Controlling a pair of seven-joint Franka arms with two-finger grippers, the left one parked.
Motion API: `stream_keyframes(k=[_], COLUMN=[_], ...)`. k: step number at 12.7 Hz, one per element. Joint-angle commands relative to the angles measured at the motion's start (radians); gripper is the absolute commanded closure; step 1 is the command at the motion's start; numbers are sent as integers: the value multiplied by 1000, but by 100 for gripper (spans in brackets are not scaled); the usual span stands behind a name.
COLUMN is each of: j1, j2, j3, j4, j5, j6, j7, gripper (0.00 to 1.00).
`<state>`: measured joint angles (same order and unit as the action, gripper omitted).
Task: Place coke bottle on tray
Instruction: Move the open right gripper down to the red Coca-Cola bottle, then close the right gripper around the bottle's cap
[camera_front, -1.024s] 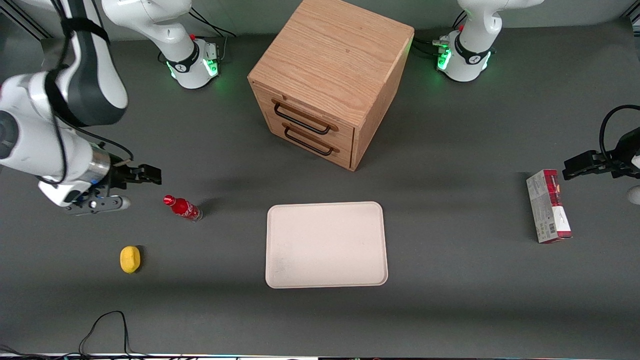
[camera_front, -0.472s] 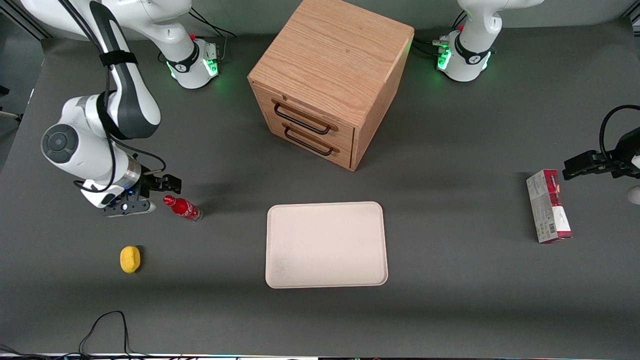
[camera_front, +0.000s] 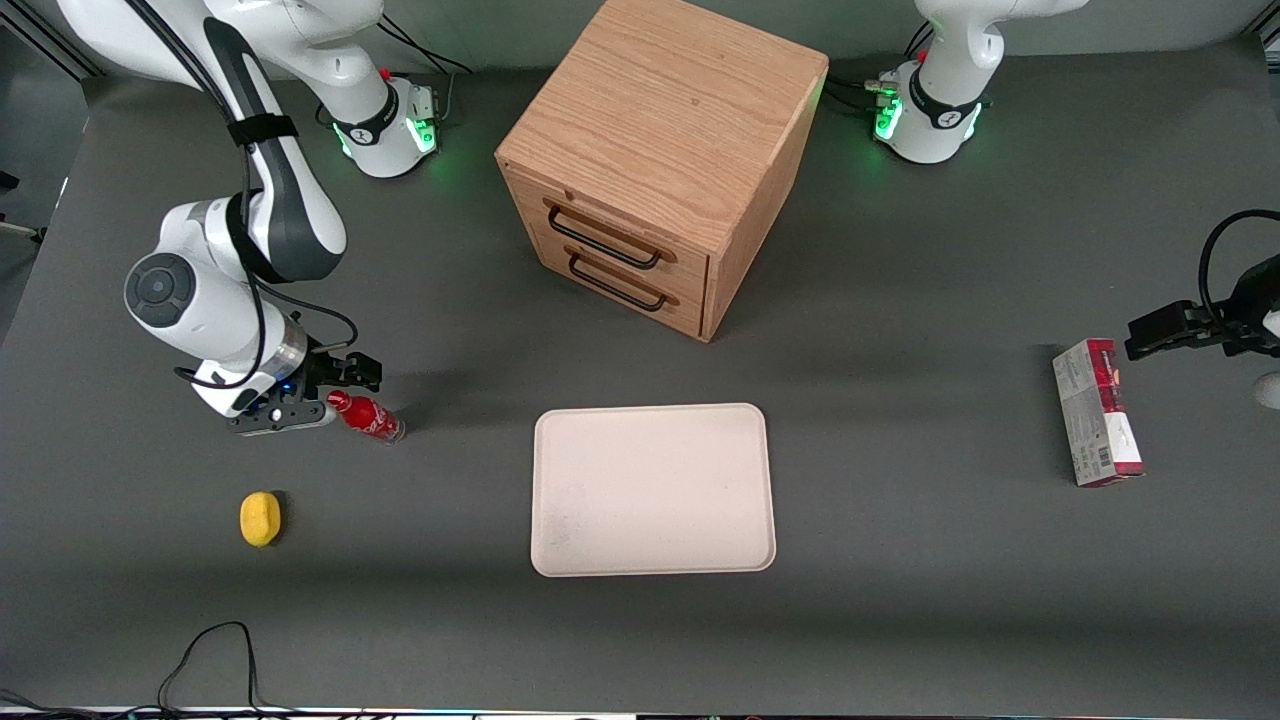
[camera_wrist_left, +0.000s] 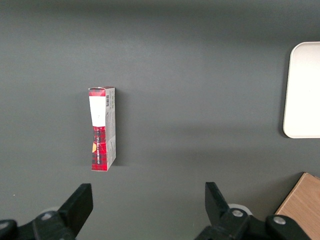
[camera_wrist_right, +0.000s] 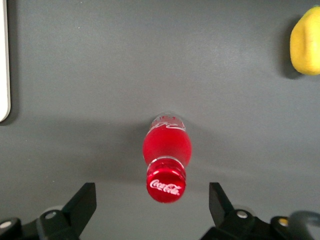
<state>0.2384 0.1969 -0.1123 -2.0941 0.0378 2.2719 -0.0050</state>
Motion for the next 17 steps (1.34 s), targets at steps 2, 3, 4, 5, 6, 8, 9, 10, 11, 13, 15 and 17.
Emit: stream_keyframes(k=[2, 3, 4, 5, 6, 8, 9, 10, 11, 13, 15, 17], j1=[6, 4, 2, 1, 1, -1, -1, -2, -2, -4, -5, -4], j2=[12, 12, 15, 15, 15, 13, 15, 13, 13, 13, 13, 13], j3=[-9, -9, -9, -10, -12, -15, -15, -15, -15, -17, -17, -17], j4=[2, 3, 5, 5, 6, 6, 6, 6, 6, 8, 12, 13], j5=[17, 17, 17, 16, 16, 17, 17, 17, 17, 17, 17, 17], j6=[18, 18, 20, 20, 18, 18, 18, 17, 17, 15, 14, 12], j7=[-21, -21, -23, -27, -45, -55, -55, -55, -55, -53, -53, -53], gripper=[0, 0, 0, 0, 0, 2, 13, 35, 74, 100, 100, 100])
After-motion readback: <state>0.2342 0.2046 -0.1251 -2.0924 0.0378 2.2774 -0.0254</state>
